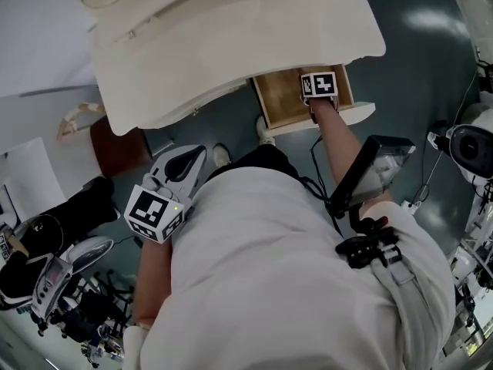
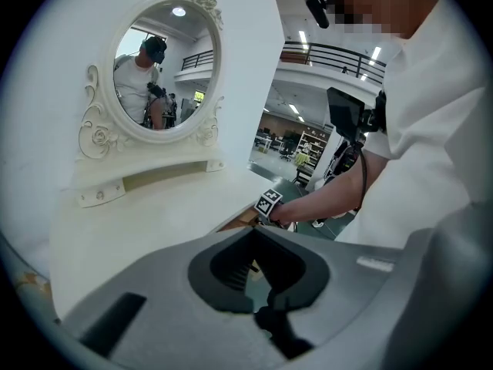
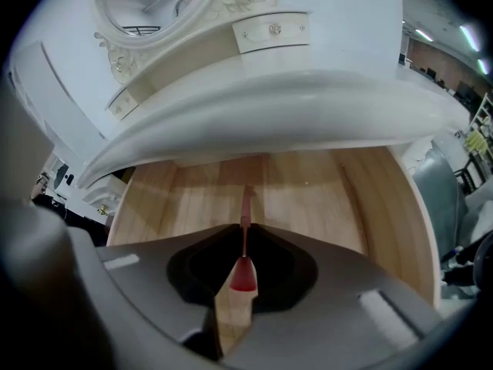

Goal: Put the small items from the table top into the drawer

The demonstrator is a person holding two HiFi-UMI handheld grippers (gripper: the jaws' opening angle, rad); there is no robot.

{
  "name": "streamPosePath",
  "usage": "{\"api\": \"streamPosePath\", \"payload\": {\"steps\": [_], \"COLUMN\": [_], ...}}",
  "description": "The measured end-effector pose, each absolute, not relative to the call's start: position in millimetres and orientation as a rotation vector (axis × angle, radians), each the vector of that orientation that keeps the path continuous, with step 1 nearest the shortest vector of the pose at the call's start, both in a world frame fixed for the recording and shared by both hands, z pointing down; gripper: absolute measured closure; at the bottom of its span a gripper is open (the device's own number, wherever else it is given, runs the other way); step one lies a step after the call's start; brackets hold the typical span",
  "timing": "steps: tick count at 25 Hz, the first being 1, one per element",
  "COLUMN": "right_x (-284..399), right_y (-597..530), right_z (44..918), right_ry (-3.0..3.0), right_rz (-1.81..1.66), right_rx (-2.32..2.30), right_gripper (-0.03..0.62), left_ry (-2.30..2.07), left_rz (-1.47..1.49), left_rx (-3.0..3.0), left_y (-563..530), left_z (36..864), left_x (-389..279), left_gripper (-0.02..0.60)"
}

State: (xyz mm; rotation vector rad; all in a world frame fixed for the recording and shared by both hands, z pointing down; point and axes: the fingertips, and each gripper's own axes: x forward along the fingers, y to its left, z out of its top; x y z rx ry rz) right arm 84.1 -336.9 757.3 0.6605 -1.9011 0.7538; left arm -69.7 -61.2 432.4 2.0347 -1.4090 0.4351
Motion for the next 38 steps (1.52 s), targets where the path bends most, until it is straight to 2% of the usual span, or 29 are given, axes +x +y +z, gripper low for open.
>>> {"api": "streamPosePath", "payload": {"steps": [19,24,38], "right_x": [73.3,65.1,73.1], "right_y": [-337.3,-330.3,-328.1], "right_z": [788.1,784.3,746.8], "right_ry": [-1.892,-1.889,-1.891], "right_rz": [0.792,0.770,0.654], "right_rx": [0.601,0.583,0.642], "right_gripper": [0.543,0.513,0.513], "left_ry": [-1.414,-1.411,-1.361], "left_rz": [0.419,0.412,0.369], "left_rx": [1.959,1.970,2.084], "left_y": [-68.8,-61.6,-51.9], "left_z": [445.6,444.1,440.4], "left_x": [-73.8,-81.8,-96.5], "left_gripper": [0.581,0.581,0.581]}}
